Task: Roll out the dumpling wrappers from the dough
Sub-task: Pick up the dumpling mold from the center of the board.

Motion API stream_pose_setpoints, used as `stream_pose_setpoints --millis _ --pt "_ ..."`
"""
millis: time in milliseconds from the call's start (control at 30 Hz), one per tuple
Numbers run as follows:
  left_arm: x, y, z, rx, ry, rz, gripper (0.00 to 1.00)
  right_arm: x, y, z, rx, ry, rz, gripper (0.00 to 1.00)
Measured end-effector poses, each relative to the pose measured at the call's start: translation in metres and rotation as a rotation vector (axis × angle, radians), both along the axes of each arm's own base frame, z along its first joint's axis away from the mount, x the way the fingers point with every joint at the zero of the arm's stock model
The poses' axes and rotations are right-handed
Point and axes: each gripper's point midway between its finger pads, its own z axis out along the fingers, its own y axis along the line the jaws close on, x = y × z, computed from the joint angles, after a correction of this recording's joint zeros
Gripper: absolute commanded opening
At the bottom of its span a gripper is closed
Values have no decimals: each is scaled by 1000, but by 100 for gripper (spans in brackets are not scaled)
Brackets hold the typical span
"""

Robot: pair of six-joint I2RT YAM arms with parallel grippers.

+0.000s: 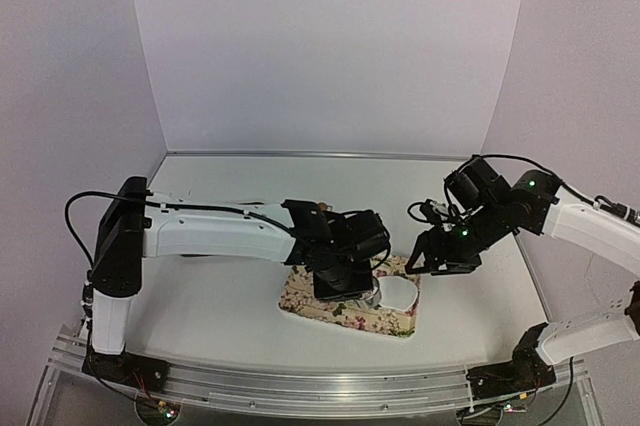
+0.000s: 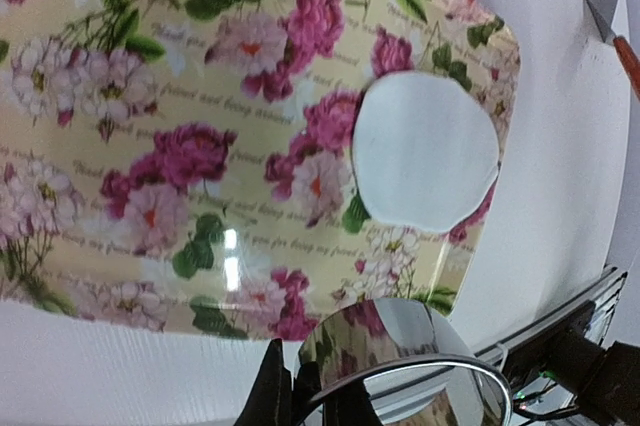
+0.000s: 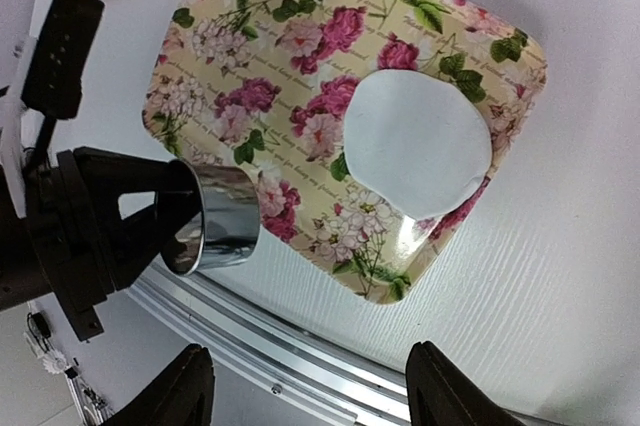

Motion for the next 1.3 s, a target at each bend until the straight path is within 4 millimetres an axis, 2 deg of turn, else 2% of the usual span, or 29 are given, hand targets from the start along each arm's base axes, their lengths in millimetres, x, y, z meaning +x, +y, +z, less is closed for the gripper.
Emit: stream_pose_setpoints --millis 100,233,333,433,567,833,1300 --pt "25 -4 3 -6 -11 -14 0 6 -5 -5 -35 1 -60 57" --pt "61 -28 9 -35 -39 -49 0 15 -14 -9 -78 -10 -150 57" --pt "73 -45 4 -44 -49 -93 0 21 -21 -14 -127 -7 -207 57" --pt "70 -53 -7 -40 -28 -144 0 28 -27 -18 -171 -11 -255 56" --pt "64 -54 -24 -21 6 -188 0 33 -34 -18 -215 -20 -301 57" --pt "63 -68 -27 -61 35 -232 0 36 -43 -13 -254 -41 -331 57" --pt "61 -77 -51 -59 76 -245 2 39 -49 -10 -296 -60 -318 58"
